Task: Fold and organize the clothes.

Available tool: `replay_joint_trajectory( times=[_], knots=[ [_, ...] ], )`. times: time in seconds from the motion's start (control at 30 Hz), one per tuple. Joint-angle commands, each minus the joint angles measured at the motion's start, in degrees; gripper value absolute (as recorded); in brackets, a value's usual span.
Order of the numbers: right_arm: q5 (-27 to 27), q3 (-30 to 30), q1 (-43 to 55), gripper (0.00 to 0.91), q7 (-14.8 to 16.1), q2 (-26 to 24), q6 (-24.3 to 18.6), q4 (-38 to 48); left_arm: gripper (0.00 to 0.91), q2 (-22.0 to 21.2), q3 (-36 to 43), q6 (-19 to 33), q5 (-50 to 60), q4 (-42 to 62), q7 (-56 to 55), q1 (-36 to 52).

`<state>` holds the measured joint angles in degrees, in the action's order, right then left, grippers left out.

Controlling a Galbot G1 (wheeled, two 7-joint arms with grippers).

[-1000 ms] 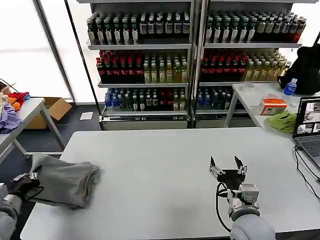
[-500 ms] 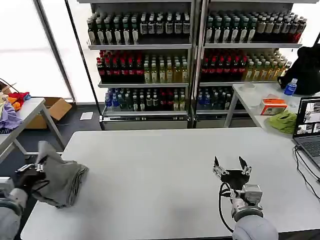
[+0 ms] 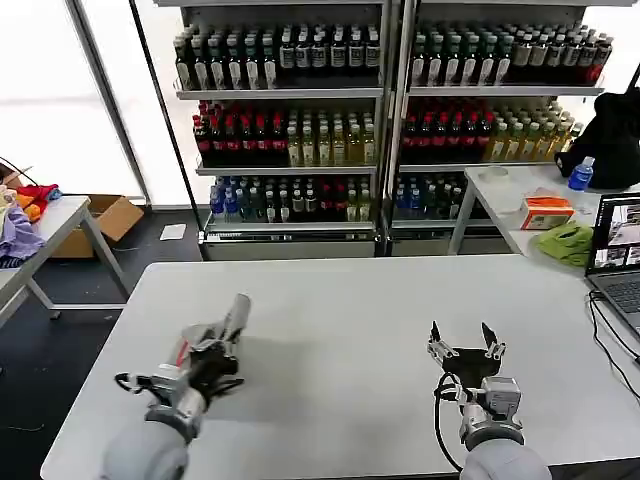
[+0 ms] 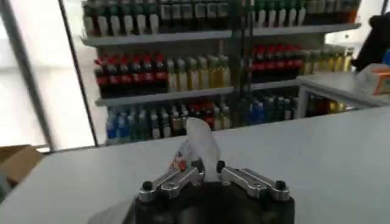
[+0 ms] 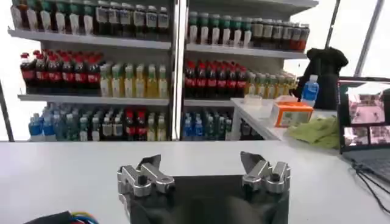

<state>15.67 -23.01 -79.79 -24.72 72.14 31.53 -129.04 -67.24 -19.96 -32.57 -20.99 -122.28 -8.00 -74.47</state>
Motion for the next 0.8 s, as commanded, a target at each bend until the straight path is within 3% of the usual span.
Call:
replay_joint_trajectory(
  times=[0.03, 0.07, 0.1, 0.4, 0.53, 0.8],
  knots=[
    [-1.39, 0.97, 0.50, 0.907, 0.45, 1.10, 0.43, 2.12, 0.050, -7.16, 14.73, -0.50, 2.92, 10.65, -2.70, 8.81],
    [-1.37, 1.15, 0.72, 0.907, 0.56, 1.05, 0.45, 2.45, 0.232, -7.21, 14.46, -0.50, 2.56, 10.79, -2.72, 8.87],
    [-1.26, 1.45, 0.95, 0.907, 0.76, 0.92, 0.47, 2.78, 0.907, -7.28, 14.20, -0.50, 2.03, 10.92, -2.65, 8.95],
    [-0.91, 4.34, 2.96, 0.907, 0.99, 1.54, 1.54, 4.73, 0.907, -8.12, 12.70, 4.28, -11.25, 11.33, -0.15, 9.52],
    [1.64, 5.26, 3.15, 0.907, 1.14, 1.86, 1.55, 5.36, 0.907, -8.39, 11.39, 6.12, -12.00, 9.67, -1.24, 9.73],
    [22.63, 10.68, 9.28, 0.907, -0.95, -1.45, 1.78, 6.42, 0.907, -2.72, 1.64, 5.42, -5.06, 9.32, -4.47, 9.36]
  ],
)
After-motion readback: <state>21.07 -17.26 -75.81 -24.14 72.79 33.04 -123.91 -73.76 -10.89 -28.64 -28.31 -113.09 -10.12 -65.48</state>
